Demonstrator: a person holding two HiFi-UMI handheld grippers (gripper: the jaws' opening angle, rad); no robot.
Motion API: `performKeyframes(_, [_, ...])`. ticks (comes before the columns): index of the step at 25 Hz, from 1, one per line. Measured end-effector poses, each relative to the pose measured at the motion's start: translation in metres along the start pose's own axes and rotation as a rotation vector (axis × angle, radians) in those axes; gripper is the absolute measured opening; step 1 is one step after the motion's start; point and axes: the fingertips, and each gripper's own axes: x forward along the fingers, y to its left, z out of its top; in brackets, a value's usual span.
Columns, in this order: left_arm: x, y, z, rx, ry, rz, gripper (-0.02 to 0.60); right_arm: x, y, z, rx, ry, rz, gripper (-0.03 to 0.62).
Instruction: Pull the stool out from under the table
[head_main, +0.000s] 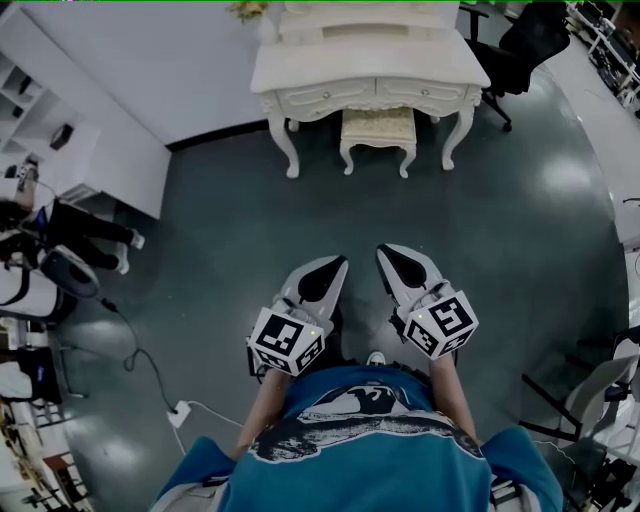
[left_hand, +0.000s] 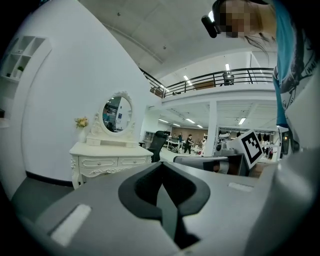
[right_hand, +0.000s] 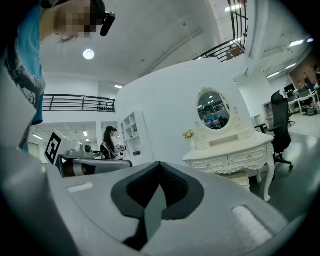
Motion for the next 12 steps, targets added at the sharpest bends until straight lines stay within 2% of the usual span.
performKeyframes(4, [0.018,0.06,0.024,0.025,0.01,-0.037,0.014,0.062,-0.016,0.021,0.006,-0.017,-0.03,0.002])
performKeyframes(12, [0.054,0.169,0.049,0.014,0.043,-0.101,0.014,0.164,-0.041,0.038,0.053,-0.021,-0.104,0.002])
